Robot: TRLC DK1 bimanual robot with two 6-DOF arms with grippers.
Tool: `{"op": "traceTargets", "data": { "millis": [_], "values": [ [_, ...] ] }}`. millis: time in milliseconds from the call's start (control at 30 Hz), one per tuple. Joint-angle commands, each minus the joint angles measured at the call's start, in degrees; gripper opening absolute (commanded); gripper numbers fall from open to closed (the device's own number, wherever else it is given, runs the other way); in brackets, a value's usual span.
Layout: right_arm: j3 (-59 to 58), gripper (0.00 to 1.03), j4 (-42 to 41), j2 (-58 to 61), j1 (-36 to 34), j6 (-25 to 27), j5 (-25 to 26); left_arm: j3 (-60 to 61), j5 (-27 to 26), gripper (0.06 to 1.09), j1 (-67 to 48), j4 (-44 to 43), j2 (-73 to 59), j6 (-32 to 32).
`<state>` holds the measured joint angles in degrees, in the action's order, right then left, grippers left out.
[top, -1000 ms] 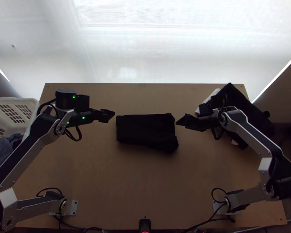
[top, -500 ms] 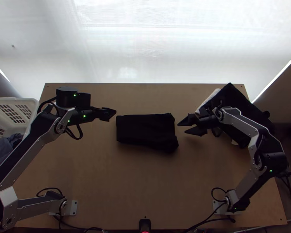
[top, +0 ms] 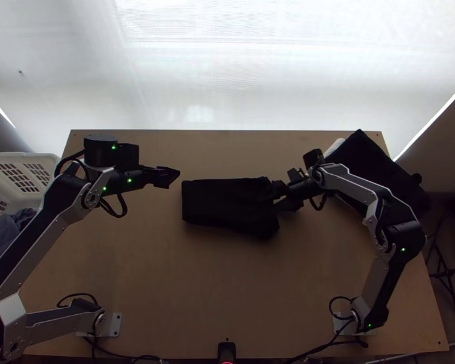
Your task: Fold the t-shirt
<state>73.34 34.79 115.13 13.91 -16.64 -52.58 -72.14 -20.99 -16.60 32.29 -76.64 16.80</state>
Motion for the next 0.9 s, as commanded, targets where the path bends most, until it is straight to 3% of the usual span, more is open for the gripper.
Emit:
{"op": "traceTargets", "data": {
  "millis": [0,233,300,333,367,433,467,667,867],
  "values": [
    [3.4,0.99,-0.1,2.0,7.6,-0.8,0.8,-1.0,0.0,1.04,0.7,0.8,0.2,-0.3],
    [5.2,0.98,-0.2,1.1,15.8,1.5,6.4,-1.7,0.0,1.04,1.0,1.1,0.2,-0.3],
    [4.1,0.90,-0.2,-0.8,15.8,2.8,10.9,-1.7,0.0,1.04,1.1,1.3,0.4,-0.3],
    [3.3,0.81,-0.4,-2.1,15.7,3.1,12.6,-1.7,0.0,1.04,1.3,1.5,0.6,-0.3],
    [2.4,0.65,-1.2,-3.9,15.1,3.2,14.5,-1.7,0.0,1.04,1.6,1.5,0.8,-0.3],
    [0.0,0.10,-4.9,-7.8,12.9,3.1,18.7,-1.6,0.0,1.04,1.8,1.9,1.1,-0.4],
    [-1.1,0.03,-6.1,-9.5,11.5,2.6,20.1,-1.6,0.0,1.04,1.9,2.0,1.3,-0.5],
    [-1.8,0.03,-2.9,-18.3,4.3,4.1,20.1,-1.6,-0.1,1.04,2.4,2.2,1.8,-0.6],
    [5.0,0.03,8.4,-23.5,1.3,8.9,18.2,-2.0,-0.5,1.04,2.2,2.1,1.5,-0.6]
  ]
}}
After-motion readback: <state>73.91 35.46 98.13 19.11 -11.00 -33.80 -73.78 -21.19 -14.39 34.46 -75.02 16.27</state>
